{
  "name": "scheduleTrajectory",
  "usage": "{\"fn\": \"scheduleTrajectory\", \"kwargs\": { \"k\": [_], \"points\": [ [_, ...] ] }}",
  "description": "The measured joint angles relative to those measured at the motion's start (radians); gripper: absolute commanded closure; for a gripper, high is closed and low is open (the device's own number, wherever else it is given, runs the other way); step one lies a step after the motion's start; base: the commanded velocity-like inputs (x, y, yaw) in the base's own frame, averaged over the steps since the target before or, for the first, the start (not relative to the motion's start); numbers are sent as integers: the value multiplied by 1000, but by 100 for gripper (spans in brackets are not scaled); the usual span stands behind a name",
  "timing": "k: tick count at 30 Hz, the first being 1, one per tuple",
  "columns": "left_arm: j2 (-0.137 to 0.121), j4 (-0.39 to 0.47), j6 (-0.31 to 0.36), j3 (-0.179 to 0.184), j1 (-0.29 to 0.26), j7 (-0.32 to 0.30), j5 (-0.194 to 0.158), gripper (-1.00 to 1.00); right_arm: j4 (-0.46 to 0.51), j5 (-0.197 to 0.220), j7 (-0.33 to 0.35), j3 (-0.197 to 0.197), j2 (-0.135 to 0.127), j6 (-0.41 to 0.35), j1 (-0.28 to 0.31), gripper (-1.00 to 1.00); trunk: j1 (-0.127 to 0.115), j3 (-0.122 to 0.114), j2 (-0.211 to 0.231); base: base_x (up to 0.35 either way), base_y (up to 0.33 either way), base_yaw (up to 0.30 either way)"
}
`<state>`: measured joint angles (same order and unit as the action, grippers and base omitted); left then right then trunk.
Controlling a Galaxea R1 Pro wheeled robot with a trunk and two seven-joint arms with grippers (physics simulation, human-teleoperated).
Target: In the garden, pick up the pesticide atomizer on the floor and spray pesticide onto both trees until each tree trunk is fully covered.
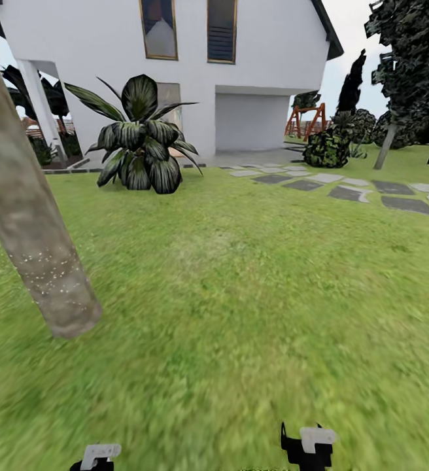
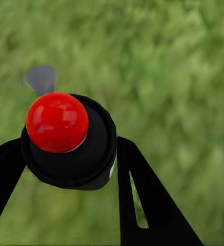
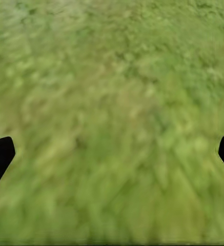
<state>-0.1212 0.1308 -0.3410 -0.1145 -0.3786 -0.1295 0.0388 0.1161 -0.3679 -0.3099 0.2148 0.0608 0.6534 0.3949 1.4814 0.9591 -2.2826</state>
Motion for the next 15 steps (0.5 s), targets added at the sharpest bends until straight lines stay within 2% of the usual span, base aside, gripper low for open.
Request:
{"fn": "scheduleTrajectory", "kwargs": {
  "k": [15],
  "points": [
    [2, 0, 0, 1, 0, 0, 0, 100, -2, 15, 4, 1, 0, -2, 0, -100, 0, 0, 0, 0, 0, -300]
  ]
}}
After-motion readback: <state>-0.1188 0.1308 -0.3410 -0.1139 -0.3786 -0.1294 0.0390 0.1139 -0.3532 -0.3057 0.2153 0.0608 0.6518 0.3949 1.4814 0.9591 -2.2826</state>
